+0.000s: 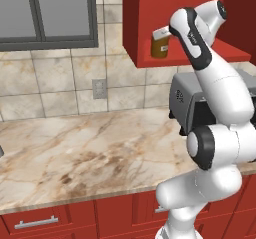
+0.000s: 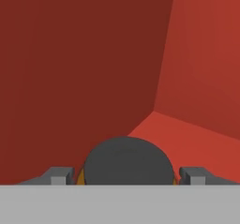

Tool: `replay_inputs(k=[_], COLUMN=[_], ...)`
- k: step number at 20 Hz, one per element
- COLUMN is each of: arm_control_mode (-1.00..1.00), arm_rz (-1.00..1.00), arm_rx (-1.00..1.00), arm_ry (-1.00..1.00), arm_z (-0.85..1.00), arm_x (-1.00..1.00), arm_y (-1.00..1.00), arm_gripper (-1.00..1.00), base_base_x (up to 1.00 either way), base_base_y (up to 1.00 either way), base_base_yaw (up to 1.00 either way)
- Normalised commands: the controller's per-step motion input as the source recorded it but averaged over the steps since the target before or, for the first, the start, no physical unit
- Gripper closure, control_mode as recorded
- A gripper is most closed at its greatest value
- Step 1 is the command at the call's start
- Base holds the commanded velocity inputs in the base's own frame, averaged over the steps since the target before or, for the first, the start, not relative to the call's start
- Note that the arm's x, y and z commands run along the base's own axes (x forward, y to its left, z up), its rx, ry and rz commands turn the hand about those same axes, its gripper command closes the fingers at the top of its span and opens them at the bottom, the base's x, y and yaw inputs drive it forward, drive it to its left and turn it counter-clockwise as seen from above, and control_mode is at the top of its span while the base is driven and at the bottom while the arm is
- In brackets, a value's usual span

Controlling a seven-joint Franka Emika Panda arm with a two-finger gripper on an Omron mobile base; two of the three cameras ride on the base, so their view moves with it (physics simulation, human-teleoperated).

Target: Collect the turmeric, mayonnaise, and shaker from the cabinet and place them next to the stove.

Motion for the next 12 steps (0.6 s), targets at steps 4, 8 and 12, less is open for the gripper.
replay_inputs(k=[4,8,12], arm_control_mode=[-1.00,-1.00,-1.00], arm_rz=[0.00,0.00,0.00], arm_rx=[0.00,0.00,0.00], arm_ry=[0.00,0.00,-0.04], arm_z=[0.00,0.00,0.00], arm_x=[-0.48,-0.74,-0.90], arm_y=[-0.10,-0.24,-0.24], arm_gripper=[1.00,1.00,1.00], base_base_x=[0.00,0.00,0.00], base_base_y=[0.00,0.00,0.00], base_base_yaw=[0.00,0.00,0.00])
